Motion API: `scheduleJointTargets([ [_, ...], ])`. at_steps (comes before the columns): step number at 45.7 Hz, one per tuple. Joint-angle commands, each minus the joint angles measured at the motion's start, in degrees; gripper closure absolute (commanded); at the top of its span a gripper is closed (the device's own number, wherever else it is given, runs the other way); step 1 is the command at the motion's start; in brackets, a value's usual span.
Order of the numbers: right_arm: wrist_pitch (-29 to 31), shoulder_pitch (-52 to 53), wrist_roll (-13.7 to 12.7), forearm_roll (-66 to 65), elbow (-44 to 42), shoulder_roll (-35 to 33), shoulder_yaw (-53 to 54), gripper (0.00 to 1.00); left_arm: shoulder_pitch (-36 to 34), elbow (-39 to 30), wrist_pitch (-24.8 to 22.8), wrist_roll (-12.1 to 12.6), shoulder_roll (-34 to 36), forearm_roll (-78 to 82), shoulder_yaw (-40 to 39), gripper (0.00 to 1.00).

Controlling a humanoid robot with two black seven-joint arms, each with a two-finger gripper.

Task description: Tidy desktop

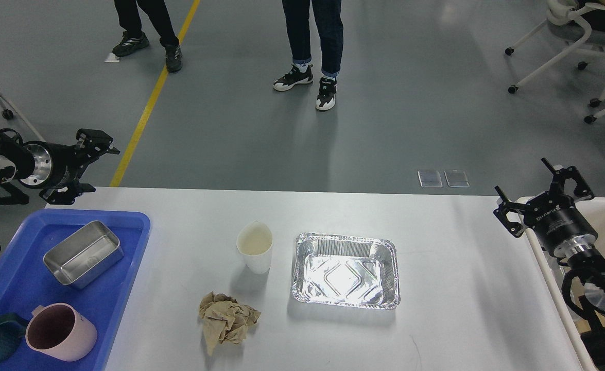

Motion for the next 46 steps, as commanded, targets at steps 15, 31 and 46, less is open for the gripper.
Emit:
scheduleJointTargets([
  [15,-0.6,-0.4,0.0,-0.1,3.0,0.1,-1.5,0.00,-2.7,0.9,0.6,-1.9,-2.4,-22.0,-21.7,0.03],
  [31,-0.6,-0.6,0.0,-0.4,3.7,1.4,-2.8,0.00,8.1,3.4,1.6,-14.1,-18.5,-43.1,-39.7,0.03],
  [46,-0.7,-0.5,0.0,-0.4,3.7,2.7,-3.1,0.00,11.6,5.0,-0.5,-14.6,-27.6,-44.1,-49.6,0.03],
])
